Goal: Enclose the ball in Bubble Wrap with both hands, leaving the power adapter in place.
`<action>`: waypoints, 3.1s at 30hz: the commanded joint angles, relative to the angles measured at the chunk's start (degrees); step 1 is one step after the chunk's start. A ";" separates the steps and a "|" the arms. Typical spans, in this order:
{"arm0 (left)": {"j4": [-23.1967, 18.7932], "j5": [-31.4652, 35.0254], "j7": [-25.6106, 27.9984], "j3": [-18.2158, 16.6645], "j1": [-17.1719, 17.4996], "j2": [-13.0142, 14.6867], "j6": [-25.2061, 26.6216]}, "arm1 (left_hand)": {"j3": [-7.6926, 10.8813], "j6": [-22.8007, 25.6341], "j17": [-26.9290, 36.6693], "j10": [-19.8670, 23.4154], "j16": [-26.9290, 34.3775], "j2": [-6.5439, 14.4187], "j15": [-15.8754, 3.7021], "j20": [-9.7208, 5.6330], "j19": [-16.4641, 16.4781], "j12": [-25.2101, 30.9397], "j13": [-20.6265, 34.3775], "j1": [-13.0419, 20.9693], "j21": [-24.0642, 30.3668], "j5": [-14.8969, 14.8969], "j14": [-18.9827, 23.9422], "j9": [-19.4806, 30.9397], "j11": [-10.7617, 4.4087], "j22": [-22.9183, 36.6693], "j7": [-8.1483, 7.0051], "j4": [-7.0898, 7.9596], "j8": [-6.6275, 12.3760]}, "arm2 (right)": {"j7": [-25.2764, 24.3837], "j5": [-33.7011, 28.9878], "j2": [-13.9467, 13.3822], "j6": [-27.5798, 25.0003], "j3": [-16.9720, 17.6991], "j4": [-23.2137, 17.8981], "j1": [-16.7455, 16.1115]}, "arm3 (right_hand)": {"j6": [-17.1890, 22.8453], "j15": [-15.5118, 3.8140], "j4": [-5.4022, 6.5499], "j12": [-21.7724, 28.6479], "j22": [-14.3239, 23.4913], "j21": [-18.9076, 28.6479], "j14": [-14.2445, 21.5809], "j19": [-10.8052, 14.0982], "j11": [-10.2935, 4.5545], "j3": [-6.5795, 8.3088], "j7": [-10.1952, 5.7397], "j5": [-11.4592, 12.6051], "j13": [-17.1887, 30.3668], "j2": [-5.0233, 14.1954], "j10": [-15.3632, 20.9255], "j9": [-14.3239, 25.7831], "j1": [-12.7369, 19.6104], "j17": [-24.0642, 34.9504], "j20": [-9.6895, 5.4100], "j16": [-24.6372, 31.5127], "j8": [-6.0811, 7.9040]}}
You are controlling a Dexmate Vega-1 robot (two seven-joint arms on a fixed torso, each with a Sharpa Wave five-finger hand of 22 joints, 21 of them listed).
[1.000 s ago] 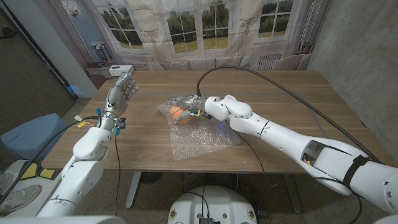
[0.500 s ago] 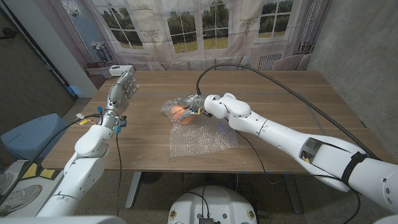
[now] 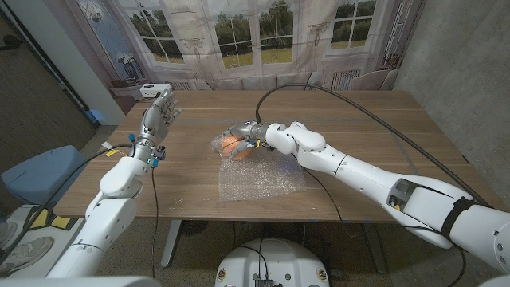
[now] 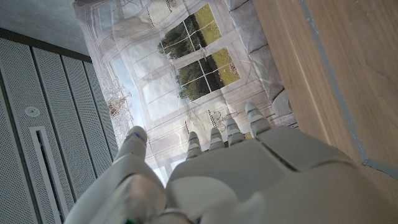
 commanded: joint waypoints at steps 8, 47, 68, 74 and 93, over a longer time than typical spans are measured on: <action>0.54 -0.30 -0.41 2.16 -1.47 0.36 1.25 | -0.04 0.21 0.15 0.55 0.27 -0.28 0.25 0.18 0.42 0.24 0.03 -0.46 0.31 -0.02 0.69 0.15 -0.02 0.25 -0.24 0.04 0.36 | -23.23 2.08 -0.05 4.81 5.33 2.46 -3.27 | 5.40 -9.63 -1.17 3.36 0.52 2.18 26.57 15.33 0.96 2.34 0.26 -0.77 1.24 10.63 11.65 0.59 10.27 2.61 -14.83 2.63 1.73; 12.36 -13.48 -27.39 6.13 -10.27 0.09 -2.74 | 4.20 26.12 0.09 27.37 3.92 0.73 -5.68 -5.03 19.01 6.83 0.41 3.47 6.29 0.56 26.85 0.22 -2.04 0.04 3.07 -2.89 5.00 | -48.77 -2.37 5.18 -2.99 7.11 8.26 -2.09 | 9.95 -11.40 -0.74 7.79 1.94 7.65 33.14 16.33 0.34 3.41 1.15 -2.00 3.90 10.88 17.15 0.99 12.03 7.51 -18.23 4.44 3.81; 11.95 -14.35 -35.50 8.60 -15.57 6.82 19.13 | 6.42 27.20 0.23 28.93 1.75 0.79 -3.04 -1.87 29.04 3.99 0.52 4.65 9.13 1.20 30.22 0.44 2.43 -0.26 9.30 -2.37 1.21 | -61.44 0.30 6.64 -3.41 8.92 7.04 -2.71 | 10.50 -11.46 -0.01 8.76 1.94 9.04 32.98 15.03 0.41 3.26 1.05 -2.31 4.60 10.67 17.72 0.90 11.13 8.64 -18.28 3.30 3.67; 14.21 -14.22 -38.81 10.41 -19.02 7.15 23.62 | 6.68 24.65 0.19 27.19 0.63 0.76 -1.93 -0.11 27.55 2.63 0.53 4.30 8.06 1.42 28.17 0.49 4.50 -0.41 10.32 -2.21 0.11 | -65.42 1.04 7.72 -1.96 9.54 6.94 -2.85 | 10.67 -11.43 0.18 9.04 1.91 9.51 33.20 15.07 0.34 3.08 1.17 -2.40 4.74 10.44 17.99 0.86 10.73 8.96 -18.31 3.18 3.62; 22.19 -14.28 -43.37 11.86 -23.81 0.89 21.92 | 11.14 16.90 0.05 21.14 -0.99 4.13 -0.15 0.22 17.22 -0.89 0.43 6.43 2.14 3.64 17.87 0.37 1.40 -0.24 7.02 -2.35 -0.69 | -66.39 1.74 4.42 10.67 9.38 4.95 -2.94 | 12.59 -11.58 0.85 9.90 1.64 10.63 34.04 13.81 0.88 2.71 2.39 -2.47 4.66 10.10 19.51 0.66 9.35 9.58 -18.49 2.12 3.92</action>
